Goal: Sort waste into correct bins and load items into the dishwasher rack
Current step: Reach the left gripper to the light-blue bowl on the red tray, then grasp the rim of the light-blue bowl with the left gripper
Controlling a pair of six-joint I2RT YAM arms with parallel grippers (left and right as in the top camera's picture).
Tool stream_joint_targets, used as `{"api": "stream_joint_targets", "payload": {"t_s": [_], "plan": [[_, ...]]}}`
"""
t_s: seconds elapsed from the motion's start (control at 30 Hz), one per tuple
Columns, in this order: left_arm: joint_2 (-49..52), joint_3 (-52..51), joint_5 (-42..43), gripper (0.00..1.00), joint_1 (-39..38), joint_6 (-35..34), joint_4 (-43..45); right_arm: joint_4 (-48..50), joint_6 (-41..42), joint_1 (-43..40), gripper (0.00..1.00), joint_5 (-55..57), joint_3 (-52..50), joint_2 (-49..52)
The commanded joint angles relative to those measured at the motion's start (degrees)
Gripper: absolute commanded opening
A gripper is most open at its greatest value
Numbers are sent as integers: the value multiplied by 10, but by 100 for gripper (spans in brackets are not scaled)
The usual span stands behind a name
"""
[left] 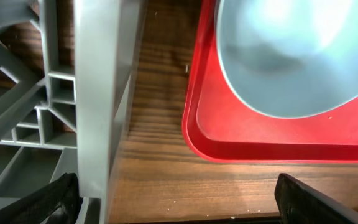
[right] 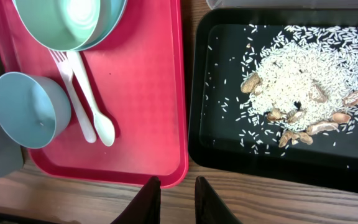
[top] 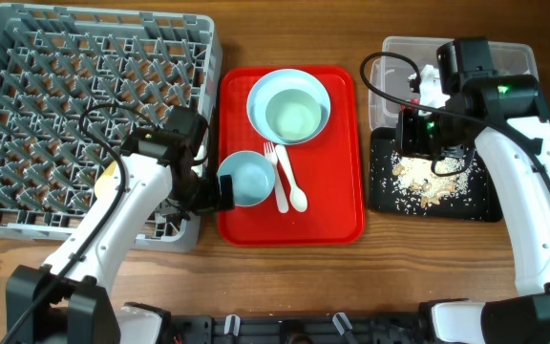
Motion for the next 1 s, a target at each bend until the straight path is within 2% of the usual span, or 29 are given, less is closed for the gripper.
{"api": "stream_joint_targets", "payload": {"t_s": [0.0,0.1,0.23,0.47,0.6,0.97], "plan": [[-4,2,-26,100,-2,-4,14,-1,7,-2,20,9,12,-12],[-19,30,-59,100,-2,-10,14,-1,7,-2,21,10,12,-12],[-47,82,-60,100,-2,-10,24,0,7,-2,21,24,12,-12],[-73,100,-53,100,-46,25,126,2,25,-32,27,74,12,-12],[-47,99,-61,100,-99,30,150,0,21,-61,36,61,12,-12],[98,99,-71,100,-195,29,165,-3,21,-73,37,61,12,-12]]}}
